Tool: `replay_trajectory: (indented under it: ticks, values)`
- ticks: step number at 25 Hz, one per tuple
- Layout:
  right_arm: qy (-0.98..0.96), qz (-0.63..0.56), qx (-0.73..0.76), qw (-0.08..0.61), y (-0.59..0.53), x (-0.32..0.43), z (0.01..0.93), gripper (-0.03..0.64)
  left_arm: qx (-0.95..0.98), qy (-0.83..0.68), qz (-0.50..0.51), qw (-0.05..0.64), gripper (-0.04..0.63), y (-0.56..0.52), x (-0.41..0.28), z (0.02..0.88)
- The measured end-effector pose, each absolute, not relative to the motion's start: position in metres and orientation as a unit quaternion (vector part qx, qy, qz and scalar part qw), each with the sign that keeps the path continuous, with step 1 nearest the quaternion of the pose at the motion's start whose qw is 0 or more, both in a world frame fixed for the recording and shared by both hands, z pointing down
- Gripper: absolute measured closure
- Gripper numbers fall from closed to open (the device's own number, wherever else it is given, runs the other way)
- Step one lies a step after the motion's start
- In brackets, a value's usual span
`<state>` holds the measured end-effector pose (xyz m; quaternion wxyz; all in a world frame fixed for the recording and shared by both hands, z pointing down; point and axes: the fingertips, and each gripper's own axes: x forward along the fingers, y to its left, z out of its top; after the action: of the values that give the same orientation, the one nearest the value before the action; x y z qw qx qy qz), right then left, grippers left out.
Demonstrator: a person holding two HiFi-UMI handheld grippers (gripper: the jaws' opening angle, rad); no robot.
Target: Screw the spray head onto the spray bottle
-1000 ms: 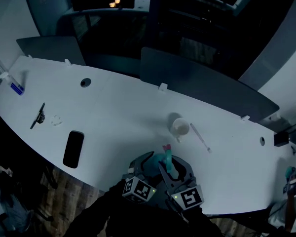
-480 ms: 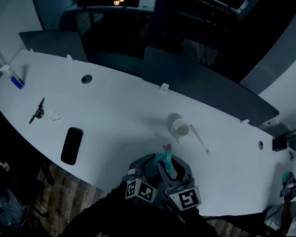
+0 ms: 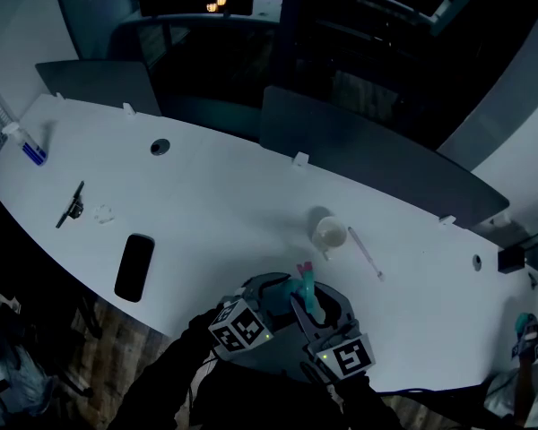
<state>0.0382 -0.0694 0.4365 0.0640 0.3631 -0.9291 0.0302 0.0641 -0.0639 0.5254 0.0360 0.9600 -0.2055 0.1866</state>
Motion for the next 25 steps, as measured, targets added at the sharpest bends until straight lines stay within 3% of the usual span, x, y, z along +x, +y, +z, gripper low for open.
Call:
replay_trajectory:
  ticks: [4,12,17,21,25]
  values:
    - [-0.931,0.023,0.358,0.063,-0.0694,0.0393,0.4358,0.483,0.964,-0.183,0.189,0.028,0.253,-0.0615,0.0698,0.5236]
    - [-0.917,0.020,0.395,0.058,-0.0705,0.0469,0.4347,0.483,0.896,-0.412,0.150,0.070,0.253,-0.0671,0.0717,0.5193]
    - [-0.927,0.035,0.371,0.051,-0.0709,0.0426,0.4366,0.483,0.935,-0.303,0.178,0.041,0.216,-0.0671,0.0629,0.5250]
    - [-0.934,0.036,0.352,0.050,-0.0713,0.0418,0.4357,0.483,0.960,-0.182,0.211,0.037,0.258,-0.0621,0.0664,0.5285]
    - [-0.929,0.028,0.365,0.051,-0.0706,0.0431,0.4355,0.483,0.952,-0.232,0.199,0.030,0.264,-0.0617,0.0662,0.5265]
